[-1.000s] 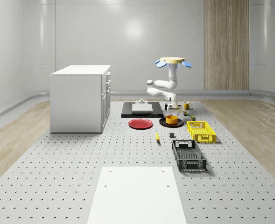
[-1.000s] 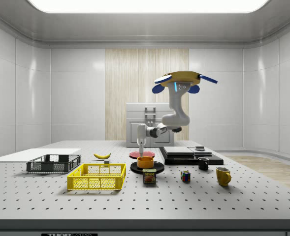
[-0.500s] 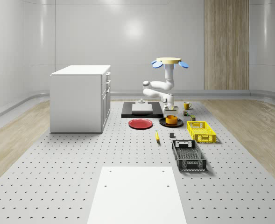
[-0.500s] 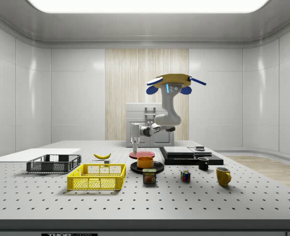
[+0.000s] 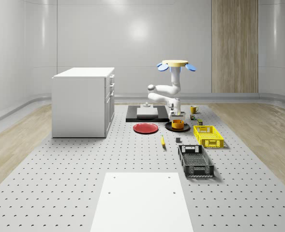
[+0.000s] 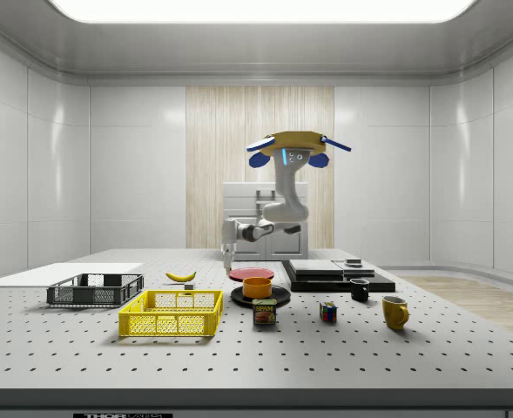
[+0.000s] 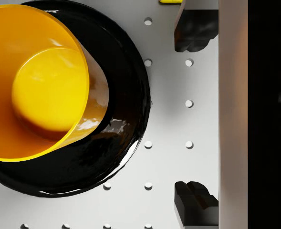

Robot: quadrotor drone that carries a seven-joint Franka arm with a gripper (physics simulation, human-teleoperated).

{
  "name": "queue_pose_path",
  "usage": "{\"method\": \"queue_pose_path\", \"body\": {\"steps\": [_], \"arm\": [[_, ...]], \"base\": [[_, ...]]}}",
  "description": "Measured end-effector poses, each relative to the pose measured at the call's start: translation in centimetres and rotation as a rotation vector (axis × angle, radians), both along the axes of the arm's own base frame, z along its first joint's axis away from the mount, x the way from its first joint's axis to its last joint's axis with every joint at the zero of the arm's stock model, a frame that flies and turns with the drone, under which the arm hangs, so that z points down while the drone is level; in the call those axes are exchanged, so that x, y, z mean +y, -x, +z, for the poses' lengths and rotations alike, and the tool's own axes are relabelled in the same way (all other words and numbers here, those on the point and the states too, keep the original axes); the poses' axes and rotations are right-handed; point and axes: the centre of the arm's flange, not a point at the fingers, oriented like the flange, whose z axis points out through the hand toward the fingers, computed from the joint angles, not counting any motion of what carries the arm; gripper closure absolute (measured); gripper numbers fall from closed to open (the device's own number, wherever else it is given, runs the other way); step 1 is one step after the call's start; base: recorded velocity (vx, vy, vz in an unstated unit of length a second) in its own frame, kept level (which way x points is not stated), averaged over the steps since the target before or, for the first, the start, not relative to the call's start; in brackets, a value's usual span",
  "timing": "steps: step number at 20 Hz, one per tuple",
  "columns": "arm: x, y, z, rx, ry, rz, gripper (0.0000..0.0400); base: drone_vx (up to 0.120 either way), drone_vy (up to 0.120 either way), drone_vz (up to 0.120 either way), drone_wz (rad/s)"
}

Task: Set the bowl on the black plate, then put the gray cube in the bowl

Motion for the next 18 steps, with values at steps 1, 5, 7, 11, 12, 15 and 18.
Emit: {"method": "queue_pose_path", "body": {"steps": [1,5,7,11,12,15,18], "arm": [[0.0,0.0,0.0,0.0,0.0,0.0,0.0],[0.0,0.0,0.0,0.0,0.0,0.0,0.0],[0.0,0.0,0.0,0.0,0.0,0.0,0.0],[0.0,0.0,0.0,0.0,0.0,0.0,0.0],[0.0,0.0,0.0,0.0,0.0,0.0,0.0],[0.0,0.0,0.0,0.0,0.0,0.0,0.0],[0.0,0.0,0.0,0.0,0.0,0.0,0.0]], "base": [[0.12,0.0,0.0,0.0],[0.12,0.0,0.0,0.0],[0.12,0.0,0.0,0.0],[0.12,0.0,0.0,0.0],[0.12,0.0,-0.04,0.0],[0.12,0.0,-0.12,0.0],[0.12,0.0,-0.12,0.0]]}}
